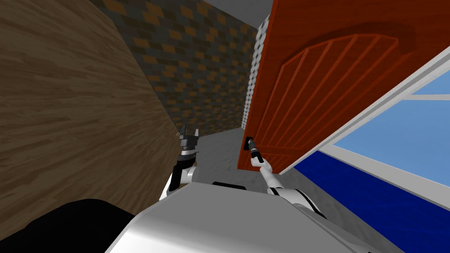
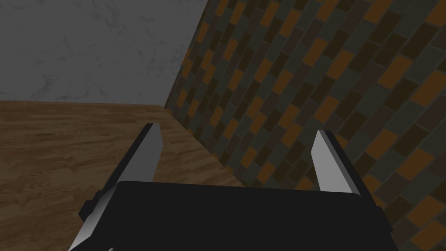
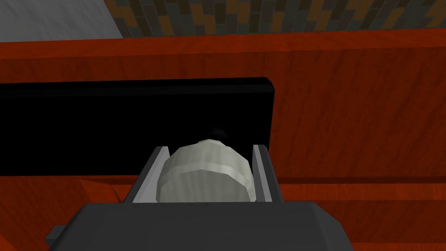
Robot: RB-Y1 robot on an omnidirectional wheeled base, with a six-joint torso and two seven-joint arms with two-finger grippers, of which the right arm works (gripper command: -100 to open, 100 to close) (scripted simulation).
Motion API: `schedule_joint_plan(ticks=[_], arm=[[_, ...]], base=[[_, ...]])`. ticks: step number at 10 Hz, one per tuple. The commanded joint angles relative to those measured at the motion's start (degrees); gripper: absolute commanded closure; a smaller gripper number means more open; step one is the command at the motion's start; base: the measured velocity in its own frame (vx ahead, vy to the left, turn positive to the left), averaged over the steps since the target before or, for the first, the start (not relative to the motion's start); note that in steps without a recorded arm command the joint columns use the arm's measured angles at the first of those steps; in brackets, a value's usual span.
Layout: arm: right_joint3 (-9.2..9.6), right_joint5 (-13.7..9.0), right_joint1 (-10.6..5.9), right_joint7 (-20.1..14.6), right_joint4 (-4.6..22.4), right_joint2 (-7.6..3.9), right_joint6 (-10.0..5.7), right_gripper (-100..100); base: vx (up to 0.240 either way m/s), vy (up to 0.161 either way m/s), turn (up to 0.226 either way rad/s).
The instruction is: Push the door open
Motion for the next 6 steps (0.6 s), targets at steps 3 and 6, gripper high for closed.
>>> schedule_joint_plan(ticks=[3,6], arm=[[-2.41,-0.57,-0.63,0.93,0.66,-0.71,-0.14,100],[-3.50,-0.89,-0.61,1.31,1.03,-1.05,-0.16,100]], base=[[0.155,0.129,-0.068],[0.122,0.064,-0.040]])
